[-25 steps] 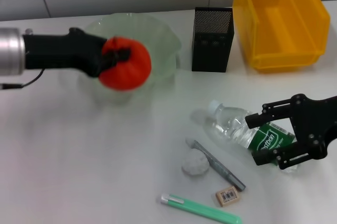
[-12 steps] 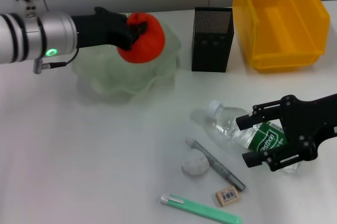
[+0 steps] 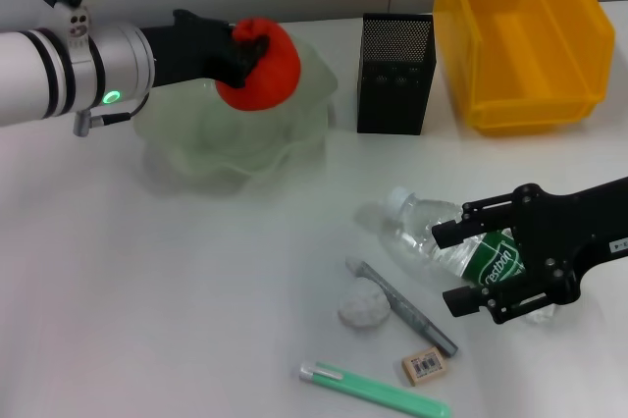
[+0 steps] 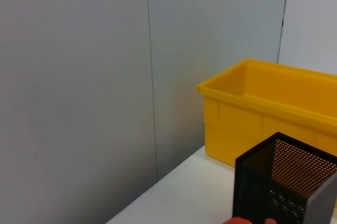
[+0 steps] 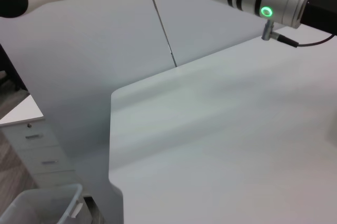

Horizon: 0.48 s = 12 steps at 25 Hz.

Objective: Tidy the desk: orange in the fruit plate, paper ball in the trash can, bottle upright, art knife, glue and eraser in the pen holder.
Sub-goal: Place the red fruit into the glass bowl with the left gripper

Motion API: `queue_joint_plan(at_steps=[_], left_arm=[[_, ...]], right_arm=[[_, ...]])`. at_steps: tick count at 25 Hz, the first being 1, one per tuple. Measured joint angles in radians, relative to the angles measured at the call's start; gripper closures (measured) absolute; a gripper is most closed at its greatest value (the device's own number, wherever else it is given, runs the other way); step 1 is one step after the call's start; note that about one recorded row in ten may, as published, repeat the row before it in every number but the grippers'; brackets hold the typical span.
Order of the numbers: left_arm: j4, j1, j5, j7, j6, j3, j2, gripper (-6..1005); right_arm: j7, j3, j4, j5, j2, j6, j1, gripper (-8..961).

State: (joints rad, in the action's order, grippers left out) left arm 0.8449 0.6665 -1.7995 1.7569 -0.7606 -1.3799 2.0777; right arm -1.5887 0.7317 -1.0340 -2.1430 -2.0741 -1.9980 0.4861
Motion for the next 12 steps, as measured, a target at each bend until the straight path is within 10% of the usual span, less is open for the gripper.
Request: queue_joint_plan(at_steps=[7, 12], left_arm=[[0.0, -0.003, 0.027, 0.0, 0.006, -0.025, -0.001, 881], [0.003, -0.003, 0.028, -0.005, 0.014, -0.024, -0.001, 667]], right_arm=[[0.0, 0.008, 0.0, 0.0, 0.0, 0.005, 0.002, 176], [0.0, 0.011, 0.0, 0.0, 0.0, 0.012, 0.002, 176]])
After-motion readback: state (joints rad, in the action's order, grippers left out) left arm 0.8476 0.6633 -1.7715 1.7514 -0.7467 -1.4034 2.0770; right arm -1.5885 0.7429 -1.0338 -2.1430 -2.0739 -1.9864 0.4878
